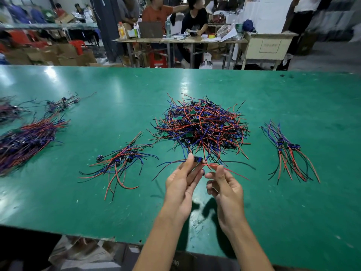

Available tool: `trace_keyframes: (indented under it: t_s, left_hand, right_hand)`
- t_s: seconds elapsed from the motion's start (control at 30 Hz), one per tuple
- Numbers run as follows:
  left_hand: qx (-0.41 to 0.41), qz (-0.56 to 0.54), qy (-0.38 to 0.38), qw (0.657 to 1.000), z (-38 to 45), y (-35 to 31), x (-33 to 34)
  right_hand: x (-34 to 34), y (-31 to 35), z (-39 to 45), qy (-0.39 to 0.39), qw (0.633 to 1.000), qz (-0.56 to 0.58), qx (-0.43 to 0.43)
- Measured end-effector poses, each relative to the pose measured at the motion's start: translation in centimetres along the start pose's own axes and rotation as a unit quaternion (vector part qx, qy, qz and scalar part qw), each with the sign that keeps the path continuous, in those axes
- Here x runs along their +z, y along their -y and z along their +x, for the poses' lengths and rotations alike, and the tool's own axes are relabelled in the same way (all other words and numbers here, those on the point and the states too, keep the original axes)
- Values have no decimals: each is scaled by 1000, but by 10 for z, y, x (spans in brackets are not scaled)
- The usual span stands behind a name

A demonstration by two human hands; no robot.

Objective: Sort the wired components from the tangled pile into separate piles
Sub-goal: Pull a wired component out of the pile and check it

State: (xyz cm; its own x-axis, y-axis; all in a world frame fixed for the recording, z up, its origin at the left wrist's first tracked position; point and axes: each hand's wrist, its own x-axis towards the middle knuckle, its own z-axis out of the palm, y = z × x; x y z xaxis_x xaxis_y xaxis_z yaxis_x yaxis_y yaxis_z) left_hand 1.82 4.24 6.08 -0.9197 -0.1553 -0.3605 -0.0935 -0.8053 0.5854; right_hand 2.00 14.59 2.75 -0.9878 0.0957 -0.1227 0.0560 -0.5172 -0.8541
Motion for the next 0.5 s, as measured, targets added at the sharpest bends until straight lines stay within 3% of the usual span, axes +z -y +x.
trace_keyframes:
  t_s: [0.13,0.3,0.5]
  left_hand:
    - [13,13,-8,1000,-3,10,-4]
    - [35,38,-18,999,-2,20,-14]
    - [71,52,-58,994,6,7,-41]
  right_hand:
    - [3,0,0,-11,999,9,46]
    - [4,3,5,-31,998,-51,12]
    - [0,13,14,-21,999,-21,29]
